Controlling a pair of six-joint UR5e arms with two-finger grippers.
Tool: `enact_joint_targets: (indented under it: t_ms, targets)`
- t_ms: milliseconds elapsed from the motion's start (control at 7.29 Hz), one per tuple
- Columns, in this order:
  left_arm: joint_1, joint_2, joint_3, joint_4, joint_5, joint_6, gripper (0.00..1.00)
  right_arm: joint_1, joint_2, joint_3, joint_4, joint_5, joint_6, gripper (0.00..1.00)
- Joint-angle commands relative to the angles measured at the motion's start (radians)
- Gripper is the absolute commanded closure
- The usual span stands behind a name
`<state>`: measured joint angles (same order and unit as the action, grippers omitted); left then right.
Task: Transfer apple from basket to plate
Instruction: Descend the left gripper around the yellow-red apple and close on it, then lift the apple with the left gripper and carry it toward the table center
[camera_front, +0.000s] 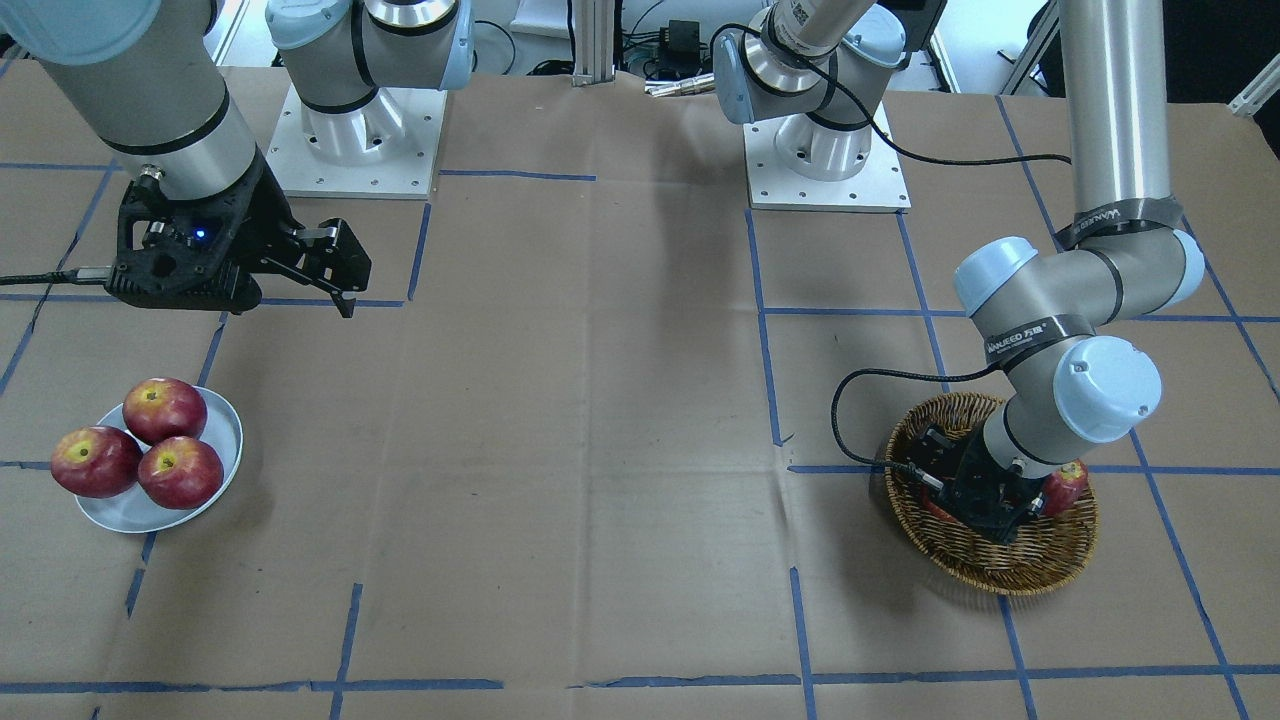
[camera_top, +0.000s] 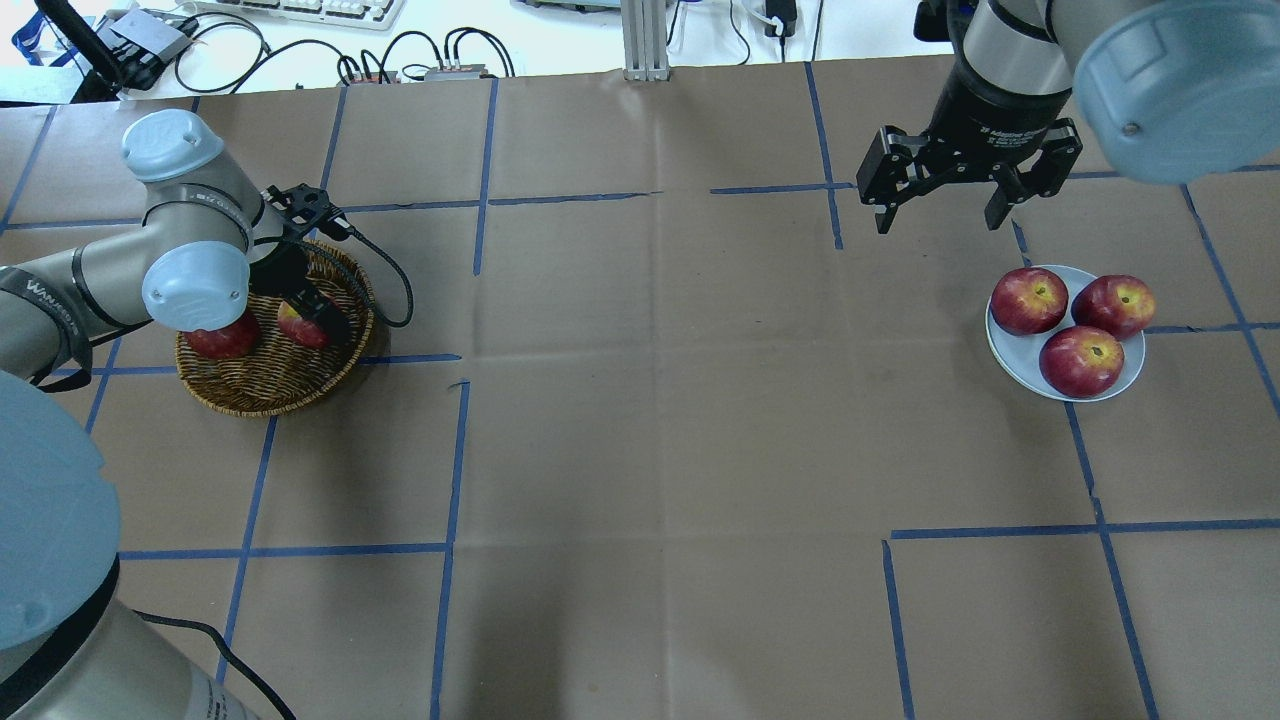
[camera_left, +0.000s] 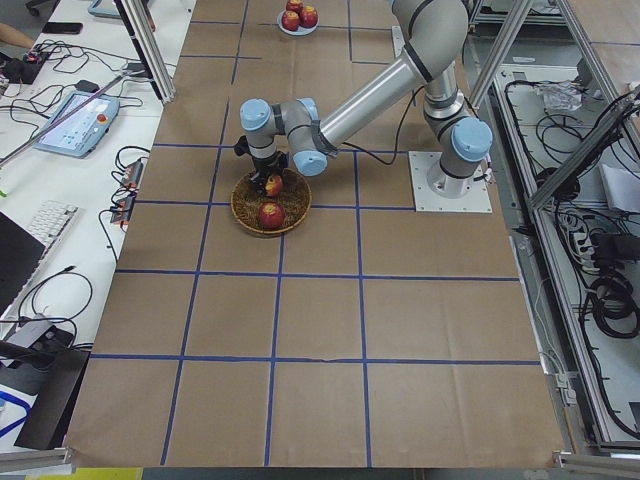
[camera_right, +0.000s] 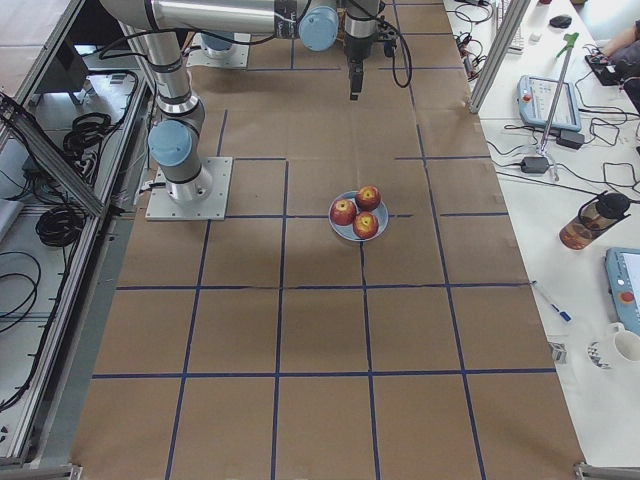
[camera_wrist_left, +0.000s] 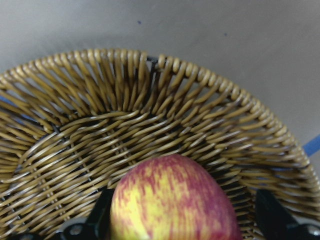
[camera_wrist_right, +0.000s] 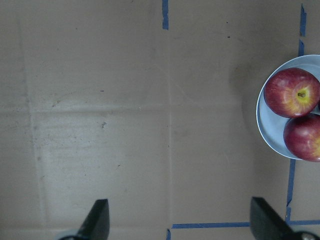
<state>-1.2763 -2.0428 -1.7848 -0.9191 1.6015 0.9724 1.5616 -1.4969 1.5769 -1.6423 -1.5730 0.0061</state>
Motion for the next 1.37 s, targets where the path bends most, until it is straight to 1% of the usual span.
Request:
enact_joint_targets:
  t_ms: [0,274,411,548,685,823,960,1234]
  targets:
    - [0.000,0.021,0.021,0.000,0.000,-0.012,0.39,0.000,0.000,0.000,0.001,0.001,-0.001,0.00]
    - [-0.027,0.087,0.009,-0.018,-0.005,-0.165,0.39,0.000,0.000,0.000,0.001,0.001,-0.002,0.00]
    - [-0.055,0.117,0.004,-0.058,-0.015,-0.282,0.39,0.000,0.000,0.000,0.001,0.001,-0.002,0.00]
    - [-0.142,0.162,0.005,-0.091,-0.029,-0.434,0.39,0.000,-0.002,0.000,0.001,0.001,-0.003,0.00]
    - [-0.252,0.170,0.021,-0.108,-0.025,-0.616,0.39,0.000,-0.002,0.000,0.001,0.001,-0.003,0.00]
    - [-0.359,0.158,0.027,-0.104,-0.025,-0.793,0.39,0.000,-0.002,0.000,0.001,0.001,-0.003,0.00]
    - [-0.438,0.136,0.059,-0.101,-0.026,-0.919,0.39,-0.001,-0.002,0.000,0.001,0.001,-0.003,0.00]
    - [-0.587,0.009,0.190,-0.109,-0.022,-1.087,0.38,-0.001,-0.002,0.000,0.001,0.001,-0.003,0.00]
